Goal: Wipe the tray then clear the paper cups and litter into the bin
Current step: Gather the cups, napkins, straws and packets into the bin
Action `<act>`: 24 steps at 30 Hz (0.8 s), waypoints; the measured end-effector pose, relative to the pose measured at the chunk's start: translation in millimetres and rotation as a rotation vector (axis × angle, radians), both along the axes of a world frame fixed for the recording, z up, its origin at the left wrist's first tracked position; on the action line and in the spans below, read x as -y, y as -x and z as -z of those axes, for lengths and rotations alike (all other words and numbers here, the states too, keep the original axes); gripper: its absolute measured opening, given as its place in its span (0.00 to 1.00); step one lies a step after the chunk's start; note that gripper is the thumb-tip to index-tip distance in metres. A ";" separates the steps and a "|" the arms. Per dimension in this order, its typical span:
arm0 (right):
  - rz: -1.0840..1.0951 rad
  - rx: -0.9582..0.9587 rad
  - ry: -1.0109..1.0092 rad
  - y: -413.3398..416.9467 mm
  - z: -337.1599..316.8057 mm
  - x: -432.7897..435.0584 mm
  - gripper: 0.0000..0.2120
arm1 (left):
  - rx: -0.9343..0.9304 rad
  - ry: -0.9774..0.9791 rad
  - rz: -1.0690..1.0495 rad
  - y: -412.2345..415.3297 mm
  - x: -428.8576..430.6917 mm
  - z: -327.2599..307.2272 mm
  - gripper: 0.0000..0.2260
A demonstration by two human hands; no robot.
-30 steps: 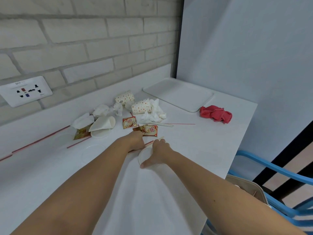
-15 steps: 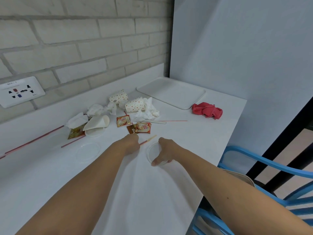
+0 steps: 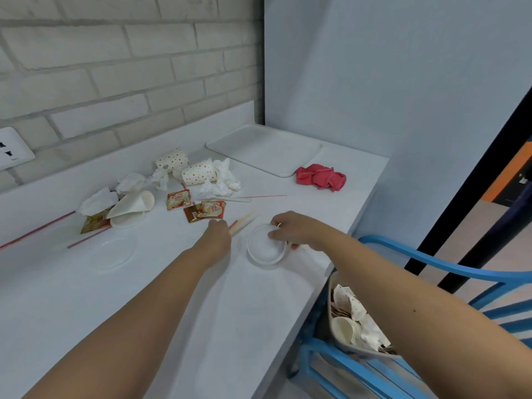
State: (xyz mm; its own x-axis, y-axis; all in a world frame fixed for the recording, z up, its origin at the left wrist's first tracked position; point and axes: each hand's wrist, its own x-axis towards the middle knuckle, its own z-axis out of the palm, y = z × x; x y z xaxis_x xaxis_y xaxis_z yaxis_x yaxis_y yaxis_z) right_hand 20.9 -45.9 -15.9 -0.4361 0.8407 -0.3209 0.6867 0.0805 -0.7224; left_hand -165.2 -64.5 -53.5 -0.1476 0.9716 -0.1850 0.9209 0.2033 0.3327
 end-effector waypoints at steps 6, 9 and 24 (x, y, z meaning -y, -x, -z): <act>0.111 0.017 -0.093 -76.6 -12.7 -16.6 0.10 | 0.324 -0.163 0.009 -81.6 -9.6 -14.3 0.09; 0.174 -0.062 -0.093 -120.5 -16.2 -17.7 0.06 | 0.488 -0.254 0.020 -127.4 -12.1 -18.0 0.12; 0.375 0.252 -0.020 -264.6 121.9 -16.9 0.08 | 0.889 -0.157 0.177 -268.3 -11.1 21.6 0.09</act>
